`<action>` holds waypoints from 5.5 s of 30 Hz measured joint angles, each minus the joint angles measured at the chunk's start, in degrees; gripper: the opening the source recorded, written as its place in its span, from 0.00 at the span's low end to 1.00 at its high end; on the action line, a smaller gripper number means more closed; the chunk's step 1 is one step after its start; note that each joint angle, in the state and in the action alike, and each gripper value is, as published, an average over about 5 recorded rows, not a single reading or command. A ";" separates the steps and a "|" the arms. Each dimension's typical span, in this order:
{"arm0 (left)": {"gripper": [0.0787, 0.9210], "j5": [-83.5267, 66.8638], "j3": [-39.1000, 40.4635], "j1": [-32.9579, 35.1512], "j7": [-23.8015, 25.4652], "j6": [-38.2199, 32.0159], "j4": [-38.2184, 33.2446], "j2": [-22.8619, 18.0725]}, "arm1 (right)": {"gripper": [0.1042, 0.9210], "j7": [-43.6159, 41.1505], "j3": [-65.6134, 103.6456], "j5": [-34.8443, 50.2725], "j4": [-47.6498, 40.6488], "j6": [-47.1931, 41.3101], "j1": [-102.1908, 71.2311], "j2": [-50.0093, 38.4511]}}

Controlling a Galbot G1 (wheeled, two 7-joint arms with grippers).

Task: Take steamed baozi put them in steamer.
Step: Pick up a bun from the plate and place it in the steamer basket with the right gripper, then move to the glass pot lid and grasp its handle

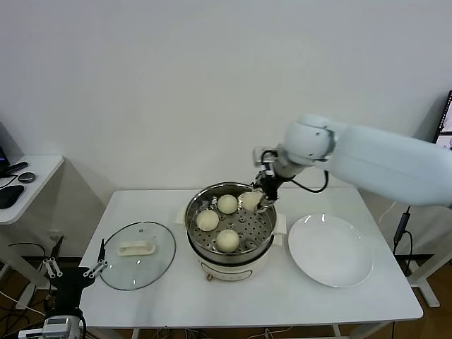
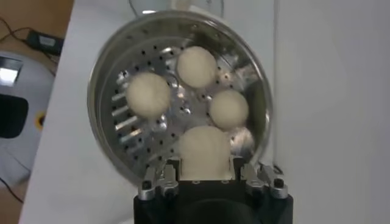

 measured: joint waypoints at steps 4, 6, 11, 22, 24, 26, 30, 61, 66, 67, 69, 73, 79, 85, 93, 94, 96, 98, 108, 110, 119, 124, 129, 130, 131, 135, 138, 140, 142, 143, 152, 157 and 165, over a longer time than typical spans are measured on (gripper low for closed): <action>0.88 -0.29 -0.48 0.21 -0.06 -0.25 0.14 -0.06 | 0.51 0.86 -0.78 -0.14 -1.65 -1.51 -1.77 2.25; 0.88 -0.41 -0.67 0.19 -0.08 -0.31 0.31 -0.05 | 0.51 1.18 -1.03 -0.49 -2.43 -2.08 -2.70 2.95; 0.88 -0.49 -0.77 -0.20 -0.09 -0.33 0.64 -0.09 | 0.51 1.94 -1.21 -2.09 -4.18 -2.99 -4.94 3.87; 0.88 -0.78 -0.97 -0.80 0.00 -0.06 0.36 -0.01 | 0.51 2.96 -0.14 -5.26 -7.01 -3.68 -9.07 5.64; 0.88 -0.78 -1.03 -0.79 0.00 -0.05 0.34 0.01 | 0.51 3.10 0.11 -5.52 -7.26 -3.77 -9.52 5.77; 0.88 -0.78 -1.09 -0.75 0.00 -0.05 0.34 0.00 | 0.54 3.19 0.37 -5.72 -7.35 -3.84 -9.75 5.79; 0.88 -0.81 -1.26 -0.64 -0.01 -0.08 0.33 -0.03 | 0.67 3.24 0.92 -5.89 -7.36 -3.85 -9.85 5.57; 0.88 -1.78 -1.00 0.59 1.32 -2.39 -1.90 -0.56 | 0.88 33.99 38.49 -5.41 14.33 13.47 -41.64 -15.17; 0.88 -1.85 -0.27 1.08 1.55 -3.38 -2.39 -1.18 | 0.88 38.81 56.43 -11.51 15.95 24.15 -60.77 -13.66; 0.88 -1.83 -0.10 1.21 1.55 -3.62 -2.43 -1.29 | 0.88 39.42 59.98 -12.94 16.32 26.36 -64.52 -12.79; 0.88 -1.73 0.26 1.54 1.55 -4.16 -2.36 -1.43 | 0.88 40.39 67.16 -16.13 17.13 30.89 -72.12 -10.44; 0.88 -1.13 1.06 2.31 1.46 -5.47 -1.81 -1.36 | 0.88 41.24 80.46 -22.62 18.89 39.13 -86.10 -3.83; 0.88 1.13 2.20 3.54 0.58 -6.74 -0.70 -0.77 | 0.88 41.15 96.66 -28.12 21.64 47.04 -103.33 7.30; 0.88 9.28 2.98 3.58 -3.50 -8.11 1.87 -0.43 | 0.88 41.06 108.35 -26.73 24.52 48.45 -116.28 15.01; 0.88 30.79 4.22 1.76 -9.23 -7.79 8.28 1.59 | 0.88 40.91 118.29 -22.56 26.31 47.33 -124.63 21.03; 0.88 33.15 4.52 1.38 -9.31 -7.60 9.14 2.05 | 0.88 40.96 119.11 -22.23 26.29 47.28 -125.24 21.60; 0.88 37.69 5.16 0.47 -9.21 -7.41 10.97 3.03 | 0.88 41.00 120.48 -21.73 26.21 47.22 -126.34 22.57; 0.88 42.12 5.67 -0.62 -8.87 -7.39 12.92 4.07 | 0.88 41.01 121.58 -21.43 26.10 47.22 -127.39 23.36; 0.88 60.26 8.53 -9.29 -5.83 -7.36 23.57 8.77 | 0.88 41.27 124.87 -20.78 26.59 46.95 -130.73 25.73; 0.88 62.27 9.21 -11.30 -5.36 -7.31 25.49 9.45 | 0.88 41.28 125.20 -20.88 26.84 46.97 -131.24 26.11; 0.88 67.60 12.28 -19.40 -3.74 -7.11 32.78 11.42 | 0.88 41.07 126.15 -21.76 28.38 47.32 -133.47 27.43; 0.88 69.17 13.52 -23.10 -3.23 -7.10 36.40 11.84 | 0.88 40.90 126.39 -21.80 28.98 47.25 -134.18 27.74; 0.88 70.00 14.53 -26.08 -2.57 -7.14 39.40 12.28 | 0.88 40.76 126.38 -21.92 29.02 47.10 -134.35 27.90; 0.88 70.13 14.72 -26.61 -2.46 -7.17 39.91 12.32 | 0.88 40.71 126.33 -21.96 29.02 47.05 -134.37 27.93; 0.88 70.27 14.90 -27.09 -2.36 -7.19 40.38 12.34 | 0.88 40.68 126.27 -21.99 29.02 46.99 -134.39 27.95; 0.88 70.66 15.54 -28.81 -2.05 -7.26 42.03 12.30 | 0.88 40.63 125.96 -22.05 29.02 46.79 -134.32 28.03; 0.88 70.79 15.96 -29.94 -1.90 -7.27 43.09 12.15 | 0.88 40.60 125.77 -22.11 28.94 46.72 -134.23 28.07; 0.88 70.80 16.23 -30.64 -1.77 -7.31 43.73 12.08 | 0.88 40.56 125.65 -22.17 28.84 46.72 -134.19 28.10; 0.85 70.78 16.48 -31.30 -1.59 -7.38 44.33 12.04 | 0.88 40.50 125.51 -22.26 28.75 46.70 -134.20 28.14; 0.83 70.77 16.60 -31.62 -1.52 -7.43 44.65 12.03 | 0.88 40.47 125.43 -22.29 28.74 46.66 -134.22 28.17; 0.53 70.55 17.16 -33.61 -1.28 -7.73 47.29 11.67 | 0.88 40.23 124.56 -22.37 28.98 46.29 -134.35 28.49; 0.35 69.46 17.20 -33.89 -1.75 -8.27 48.14 11.38 | 0.88 40.15 124.01 -22.40 29.05 46.21 -134.48 28.47; 0.12 66.77 16.25 -32.55 -3.79 -8.59 46.37 11.67 | 0.88 40.03 122.95 -22.59 29.45 45.91 -134.43 28.09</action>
